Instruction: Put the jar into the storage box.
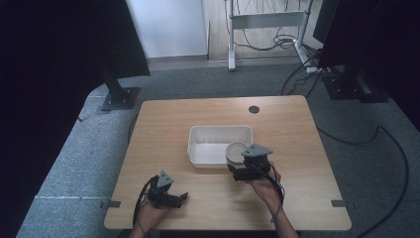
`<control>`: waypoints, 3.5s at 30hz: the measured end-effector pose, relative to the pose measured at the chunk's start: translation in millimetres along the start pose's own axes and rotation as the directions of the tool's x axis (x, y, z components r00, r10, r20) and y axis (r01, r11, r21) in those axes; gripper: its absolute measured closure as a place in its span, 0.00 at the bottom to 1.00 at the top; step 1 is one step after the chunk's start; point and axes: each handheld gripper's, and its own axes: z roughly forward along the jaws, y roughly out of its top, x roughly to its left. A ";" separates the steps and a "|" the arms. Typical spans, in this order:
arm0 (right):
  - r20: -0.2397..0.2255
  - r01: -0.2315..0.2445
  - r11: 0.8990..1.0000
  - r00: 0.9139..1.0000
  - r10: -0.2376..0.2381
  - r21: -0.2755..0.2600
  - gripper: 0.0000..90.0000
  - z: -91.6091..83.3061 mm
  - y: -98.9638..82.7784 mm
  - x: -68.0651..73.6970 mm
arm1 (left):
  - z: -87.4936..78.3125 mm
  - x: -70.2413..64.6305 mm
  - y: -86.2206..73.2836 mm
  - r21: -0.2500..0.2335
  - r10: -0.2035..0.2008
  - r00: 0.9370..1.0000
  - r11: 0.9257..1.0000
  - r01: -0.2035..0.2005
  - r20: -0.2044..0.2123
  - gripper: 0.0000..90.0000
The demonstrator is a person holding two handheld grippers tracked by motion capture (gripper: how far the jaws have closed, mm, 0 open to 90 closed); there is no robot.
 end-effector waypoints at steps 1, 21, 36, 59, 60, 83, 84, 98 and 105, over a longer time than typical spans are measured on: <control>0.001 -0.001 1.000 1.000 0.001 -0.001 0.10 1.3 0.7 -0.1 | 0.0 0.0 0.0 0.000 -0.001 1.000 1.000 0.001 0.000 0.02; 0.012 -0.002 1.000 1.000 0.002 -0.008 0.10 32.4 17.2 -2.4 | -0.1 0.2 0.0 0.002 0.003 1.000 1.000 -0.003 0.000 0.02; 0.035 -0.014 1.000 0.999 0.013 0.016 0.10 66.0 16.3 -2.4 | -0.1 0.1 0.0 0.002 0.002 1.000 1.000 -0.002 0.000 0.02; 0.061 -0.016 0.997 0.998 0.012 0.076 0.10 99.2 11.1 1.6 | -0.1 0.2 0.0 0.003 0.003 1.000 1.000 -0.003 0.000 0.02; 0.061 -0.015 0.997 0.998 0.010 0.079 0.10 100.2 10.5 1.4 | -0.1 0.2 0.0 0.003 0.003 1.000 1.000 -0.003 0.000 0.02; 0.037 -0.062 0.991 0.998 0.058 0.121 0.04 100.1 10.9 -2.6 | -0.1 0.1 0.0 0.003 0.003 1.000 1.000 -0.003 0.000 0.02; 0.037 -0.060 0.990 0.998 0.056 0.124 0.03 100.0 11.1 -1.8 | -0.1 0.1 0.0 0.003 0.003 1.000 1.000 -0.003 0.000 0.02; 0.053 -0.036 0.993 0.998 0.030 0.115 0.01 86.1 17.0 -1.3 | -0.1 0.1 0.0 0.003 0.003 1.000 1.000 -0.003 0.000 0.02; 0.057 -0.041 0.993 0.998 0.035 0.110 0.01 76.0 18.8 -3.2 | -0.1 0.1 0.0 0.003 0.003 1.000 1.000 -0.003 0.000 0.02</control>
